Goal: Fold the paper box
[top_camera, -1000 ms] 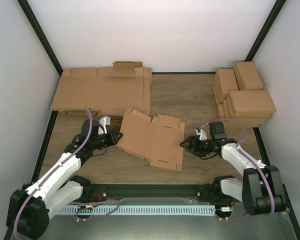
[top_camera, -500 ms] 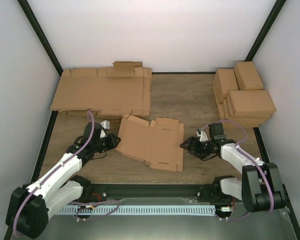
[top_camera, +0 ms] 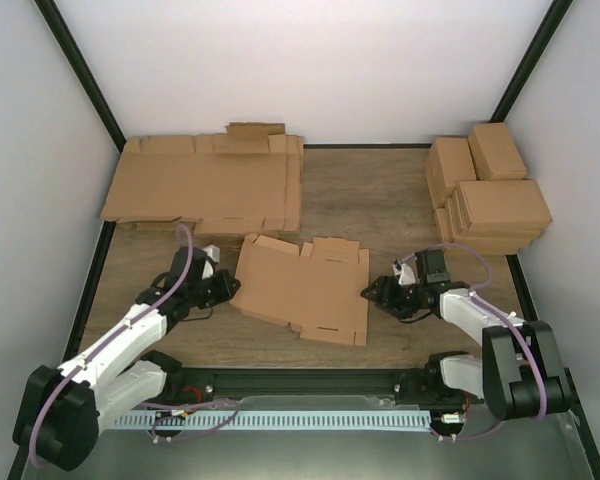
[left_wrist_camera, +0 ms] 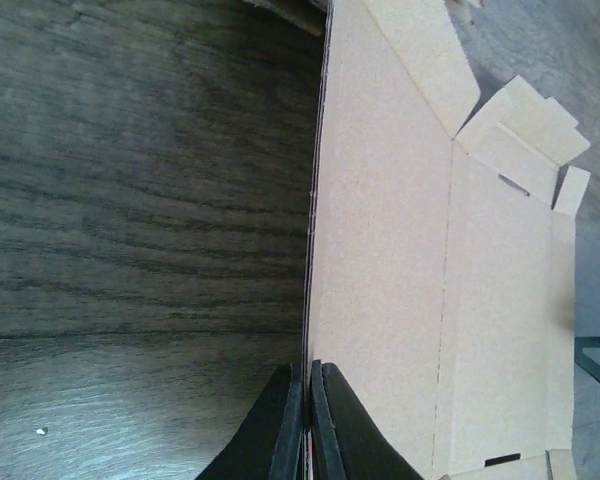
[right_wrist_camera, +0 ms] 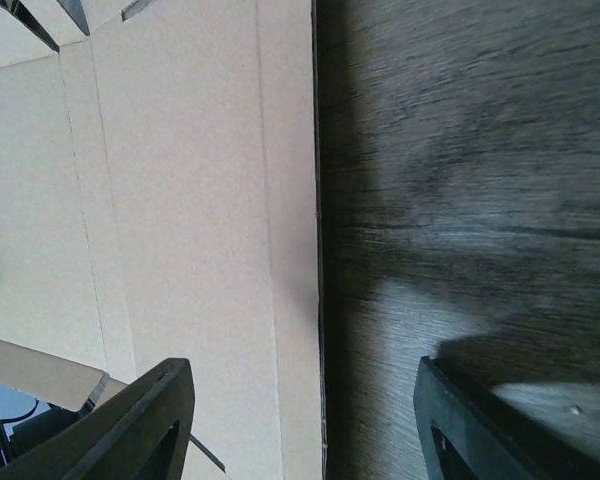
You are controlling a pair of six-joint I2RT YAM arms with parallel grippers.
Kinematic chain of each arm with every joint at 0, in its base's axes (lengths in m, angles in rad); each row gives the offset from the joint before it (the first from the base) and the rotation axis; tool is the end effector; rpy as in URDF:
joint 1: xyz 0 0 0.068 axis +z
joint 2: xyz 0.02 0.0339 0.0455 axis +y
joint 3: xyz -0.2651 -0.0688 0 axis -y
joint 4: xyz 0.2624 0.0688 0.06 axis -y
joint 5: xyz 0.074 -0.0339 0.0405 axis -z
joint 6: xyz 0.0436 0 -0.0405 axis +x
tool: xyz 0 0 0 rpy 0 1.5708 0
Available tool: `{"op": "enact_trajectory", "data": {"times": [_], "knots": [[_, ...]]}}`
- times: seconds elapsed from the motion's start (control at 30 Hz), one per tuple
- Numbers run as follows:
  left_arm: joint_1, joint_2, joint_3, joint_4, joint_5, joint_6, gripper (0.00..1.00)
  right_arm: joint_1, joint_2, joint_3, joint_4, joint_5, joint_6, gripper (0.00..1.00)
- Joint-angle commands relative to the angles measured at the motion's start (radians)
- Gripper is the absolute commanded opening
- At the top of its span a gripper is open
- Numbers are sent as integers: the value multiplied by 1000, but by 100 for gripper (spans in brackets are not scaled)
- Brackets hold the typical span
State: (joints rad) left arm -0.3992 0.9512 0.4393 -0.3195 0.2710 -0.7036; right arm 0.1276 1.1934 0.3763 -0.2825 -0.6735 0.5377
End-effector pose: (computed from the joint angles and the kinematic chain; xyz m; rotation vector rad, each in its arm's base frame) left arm 0.1819 -0.0894 0.1674 -0.2514 2.5209 -0.8074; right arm 0.1897 0.0517 0.1134 0.3285 2.6973 1.1082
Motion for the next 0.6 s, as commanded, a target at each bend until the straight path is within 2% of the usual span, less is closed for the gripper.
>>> {"op": "enact_trajectory", "data": {"times": [0.0,0.57], "knots": [[-3,26,-19,12,-13,-10,5,18,22,-7,50,-19,-7,62],[-8,75,-34,57,33,-14,5,31,70,15,74,-25,-22,39]]}}
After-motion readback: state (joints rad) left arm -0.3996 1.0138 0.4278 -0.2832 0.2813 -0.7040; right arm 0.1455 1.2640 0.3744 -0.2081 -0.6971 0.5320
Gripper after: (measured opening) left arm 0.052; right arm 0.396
